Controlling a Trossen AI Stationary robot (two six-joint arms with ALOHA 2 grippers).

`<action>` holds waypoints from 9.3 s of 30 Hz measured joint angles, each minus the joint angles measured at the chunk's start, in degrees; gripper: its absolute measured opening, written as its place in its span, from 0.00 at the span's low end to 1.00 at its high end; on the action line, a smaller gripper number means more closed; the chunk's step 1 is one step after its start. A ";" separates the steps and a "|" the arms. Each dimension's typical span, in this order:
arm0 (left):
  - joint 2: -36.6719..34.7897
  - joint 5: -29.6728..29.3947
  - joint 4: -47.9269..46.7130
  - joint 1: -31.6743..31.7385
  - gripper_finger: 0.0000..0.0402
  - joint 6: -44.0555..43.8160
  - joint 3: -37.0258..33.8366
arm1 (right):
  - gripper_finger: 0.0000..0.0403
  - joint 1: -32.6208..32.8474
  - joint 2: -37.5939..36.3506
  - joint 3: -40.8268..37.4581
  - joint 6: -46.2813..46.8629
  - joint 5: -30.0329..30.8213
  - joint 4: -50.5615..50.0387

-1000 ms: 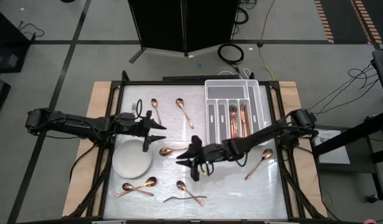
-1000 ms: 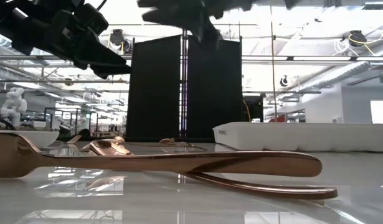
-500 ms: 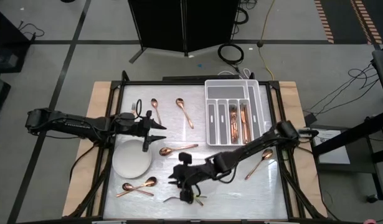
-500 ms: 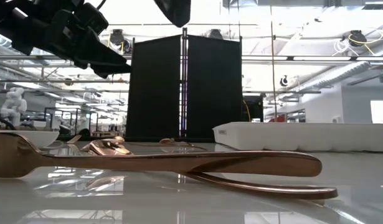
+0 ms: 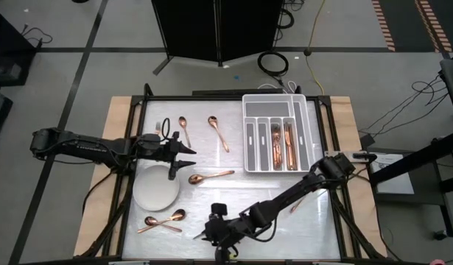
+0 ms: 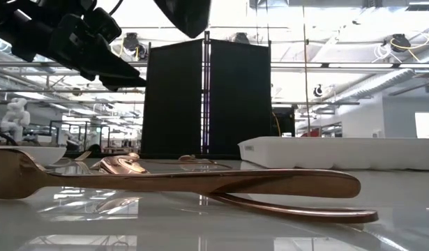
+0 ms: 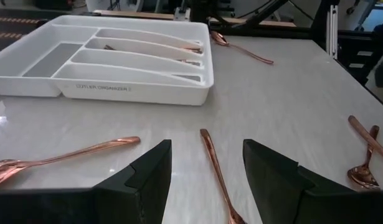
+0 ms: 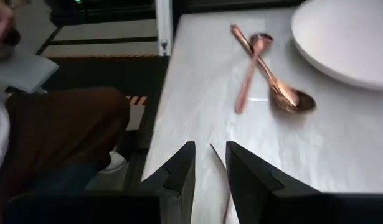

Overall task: Sort silverware
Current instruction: Put the bronze fork into the silverware tray

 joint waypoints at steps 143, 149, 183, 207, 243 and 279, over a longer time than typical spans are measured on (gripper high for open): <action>0.00 -0.09 -12.36 0.00 0.49 -5.07 -0.04 | 0.21 -37.71 -50.73 -58.45 48.69 11.64 -20.57; 0.00 -0.09 -10.37 -0.99 0.49 -7.58 -0.04 | 0.21 -34.87 -51.09 -54.72 36.63 11.50 -14.35; 8.23 -23.42 -65.73 21.89 0.49 -27.02 21.52 | 0.20 -17.80 -43.98 -54.21 5.50 9.65 35.13; 29.16 -10.38 -57.81 47.06 0.49 -14.47 18.56 | 0.20 -15.98 -43.98 -54.18 1.46 10.11 36.28; 29.81 -0.16 -59.53 53.81 0.04 -10.02 19.52 | 0.20 -16.91 -43.95 -54.18 -1.60 10.19 36.30; 24.00 3.32 -61.25 50.97 0.00 -5.81 24.76 | 0.20 -18.65 -43.93 -54.16 -2.91 10.35 36.32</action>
